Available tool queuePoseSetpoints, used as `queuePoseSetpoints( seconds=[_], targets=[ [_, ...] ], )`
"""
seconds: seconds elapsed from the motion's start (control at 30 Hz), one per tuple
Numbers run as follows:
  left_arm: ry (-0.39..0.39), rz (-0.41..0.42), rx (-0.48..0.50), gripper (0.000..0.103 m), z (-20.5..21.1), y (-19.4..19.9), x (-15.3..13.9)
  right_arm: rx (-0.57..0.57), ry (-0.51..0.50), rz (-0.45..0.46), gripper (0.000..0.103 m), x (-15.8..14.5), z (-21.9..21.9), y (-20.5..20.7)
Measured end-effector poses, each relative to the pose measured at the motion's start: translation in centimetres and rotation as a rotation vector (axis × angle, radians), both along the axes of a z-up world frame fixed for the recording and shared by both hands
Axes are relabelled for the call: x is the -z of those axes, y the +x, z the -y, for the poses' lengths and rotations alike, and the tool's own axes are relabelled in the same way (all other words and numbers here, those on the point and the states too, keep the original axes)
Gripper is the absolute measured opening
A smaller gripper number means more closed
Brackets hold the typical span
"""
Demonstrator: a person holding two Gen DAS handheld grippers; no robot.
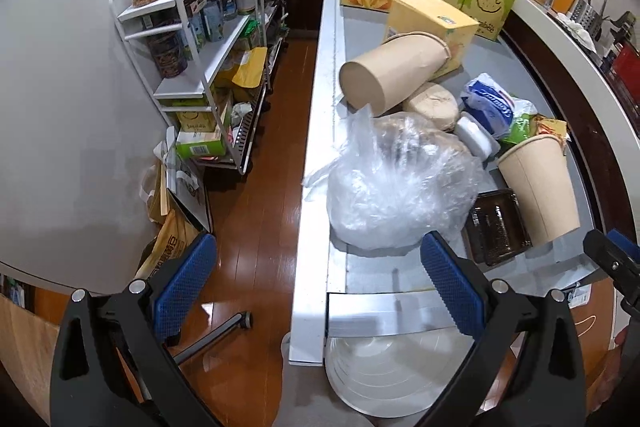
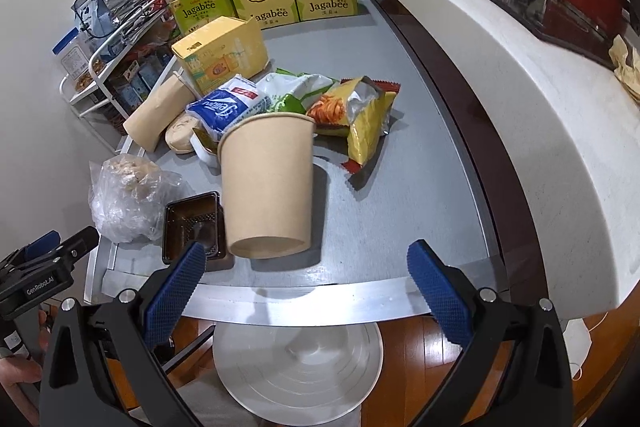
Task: Collect trash
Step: 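Move both tools toward the clutter on the counter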
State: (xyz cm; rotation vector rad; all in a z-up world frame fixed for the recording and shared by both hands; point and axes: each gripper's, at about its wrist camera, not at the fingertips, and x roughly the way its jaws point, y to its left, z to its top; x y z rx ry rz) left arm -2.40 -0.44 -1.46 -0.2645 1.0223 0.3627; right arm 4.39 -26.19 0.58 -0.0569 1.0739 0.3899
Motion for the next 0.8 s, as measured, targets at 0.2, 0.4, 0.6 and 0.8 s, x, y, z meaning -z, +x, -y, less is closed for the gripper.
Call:
queuePoseSetpoints(
  seconds=[0.2,0.4,0.6,0.8],
  targets=[
    [0.031,0.006,0.028,0.102,0.8,-0.2,-0.6,-0.019,-0.004,0.002,0.099,0.0,-0.4,-0.2],
    [0.021,0.019,0.033,0.102,0.8,-0.1,-0.9,-0.014,0.006,0.0,0.099,-0.3,-0.3,-0.1],
    [0.004,0.035,0.034,0.102,1.1,0.1,-1.1,-0.006,0.014,-0.002,0.099,-0.3,0.0,0.1],
    [0.048,0.016,0.042,0.102,1.6,0.5,-1.0,-0.006,0.008,0.001,0.099,-0.4,-0.1,0.3]
  ],
)
